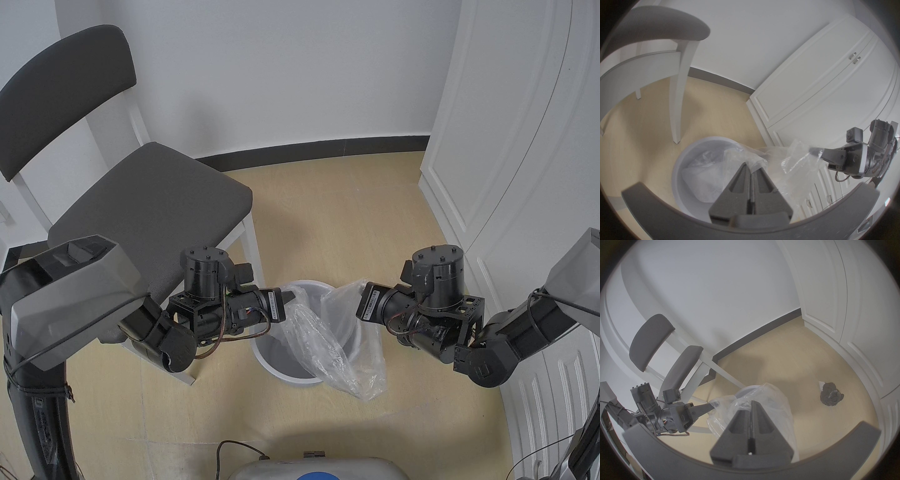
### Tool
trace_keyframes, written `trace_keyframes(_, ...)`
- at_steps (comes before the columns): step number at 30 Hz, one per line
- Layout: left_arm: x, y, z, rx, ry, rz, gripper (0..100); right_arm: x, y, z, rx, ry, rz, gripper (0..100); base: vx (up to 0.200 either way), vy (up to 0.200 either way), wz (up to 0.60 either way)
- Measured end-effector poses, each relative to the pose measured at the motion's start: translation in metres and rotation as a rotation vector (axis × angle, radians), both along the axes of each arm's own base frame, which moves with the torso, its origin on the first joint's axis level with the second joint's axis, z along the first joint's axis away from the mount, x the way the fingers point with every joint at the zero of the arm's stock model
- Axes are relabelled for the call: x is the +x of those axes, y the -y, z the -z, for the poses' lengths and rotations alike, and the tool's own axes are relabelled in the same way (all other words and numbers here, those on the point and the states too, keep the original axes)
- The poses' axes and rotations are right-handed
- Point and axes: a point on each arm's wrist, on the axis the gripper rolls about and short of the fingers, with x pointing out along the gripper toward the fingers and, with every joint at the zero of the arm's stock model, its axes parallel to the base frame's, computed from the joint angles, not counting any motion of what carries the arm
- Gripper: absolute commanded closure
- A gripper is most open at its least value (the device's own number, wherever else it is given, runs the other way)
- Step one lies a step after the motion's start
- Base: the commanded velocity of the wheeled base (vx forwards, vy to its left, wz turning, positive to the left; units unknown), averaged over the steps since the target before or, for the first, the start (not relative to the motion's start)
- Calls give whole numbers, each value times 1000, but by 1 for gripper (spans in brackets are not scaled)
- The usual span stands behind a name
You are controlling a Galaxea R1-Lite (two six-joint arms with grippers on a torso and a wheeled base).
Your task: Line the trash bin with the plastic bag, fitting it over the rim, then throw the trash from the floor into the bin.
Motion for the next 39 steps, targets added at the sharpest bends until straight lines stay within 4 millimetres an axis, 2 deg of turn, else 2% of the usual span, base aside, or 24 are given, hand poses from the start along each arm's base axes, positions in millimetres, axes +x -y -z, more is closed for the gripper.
trace_keyframes(6, 13, -12, 9, 1, -9, -8, 100, 10, -3, 7, 4, -6, 35, 100, 0, 0, 0)
trace_keyframes(13, 28, -38, 18, 83, 37, -42, 100, 34, 3, 21, -17, -11, 129, 100, 0, 0, 0)
trace_keyframes(20, 29, -57, 25, 188, -39, -45, 100, 47, 13, 34, -66, -41, 167, 100, 0, 0, 0)
trace_keyframes(29, 20, -79, 20, 387, -47, 27, 100, 46, 30, 47, -217, -113, 166, 100, 0, 0, 0)
trace_keyframes(39, 12, -100, 14, 485, -28, 55, 100, 30, 55, 55, -404, -144, 127, 100, 0, 0, 0)
